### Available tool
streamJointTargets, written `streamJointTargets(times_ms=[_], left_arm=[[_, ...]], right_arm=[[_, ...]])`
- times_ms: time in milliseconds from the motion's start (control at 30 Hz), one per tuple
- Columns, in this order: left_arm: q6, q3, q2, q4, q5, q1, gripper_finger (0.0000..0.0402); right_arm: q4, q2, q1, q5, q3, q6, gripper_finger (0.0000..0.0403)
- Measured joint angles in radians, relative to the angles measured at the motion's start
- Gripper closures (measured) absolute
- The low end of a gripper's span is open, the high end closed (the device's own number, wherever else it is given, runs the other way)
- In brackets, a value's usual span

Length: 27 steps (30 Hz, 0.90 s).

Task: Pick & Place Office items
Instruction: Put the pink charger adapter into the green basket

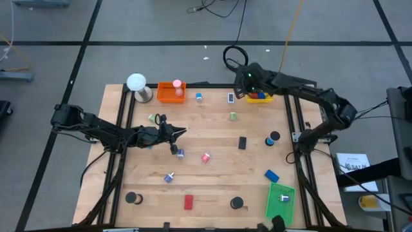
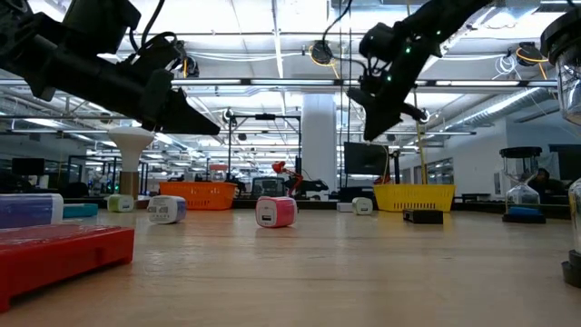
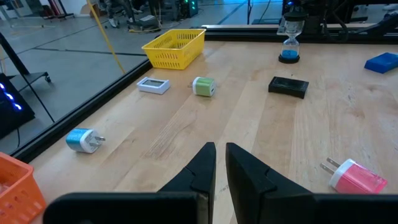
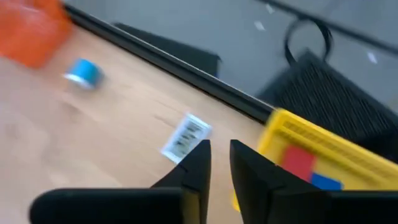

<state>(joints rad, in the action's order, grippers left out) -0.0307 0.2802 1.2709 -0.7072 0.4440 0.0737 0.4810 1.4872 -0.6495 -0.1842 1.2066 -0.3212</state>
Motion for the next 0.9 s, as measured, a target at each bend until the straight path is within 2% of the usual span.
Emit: streamJointTargets(times_ms=[300, 700, 800, 900], left_arm=[[0.0, 0.0, 0.0, 0.0, 0.0, 0.0, 0.036], [0.0, 0.0, 0.0, 0.0, 0.0, 0.0, 0.036], [0.0, 0.0, 0.0, 0.0, 0.0, 0.0, 0.036], [0.0, 0.0, 0.0, 0.0, 0.0, 0.0, 0.036]], right_arm=[[-0.382, -0.146, 0.078, 0.002, -0.253, 0.074, 0.0384], [-0.878, -0.345, 0.12, 0.003, -0.626, 0.102, 0.0385], [-1.024, -0.383, 0.122, 0.008, -0.706, 0.102, 0.0385], [-1.091, -0.414, 0.121, 0.033, -0.75, 0.114, 0.0385]])
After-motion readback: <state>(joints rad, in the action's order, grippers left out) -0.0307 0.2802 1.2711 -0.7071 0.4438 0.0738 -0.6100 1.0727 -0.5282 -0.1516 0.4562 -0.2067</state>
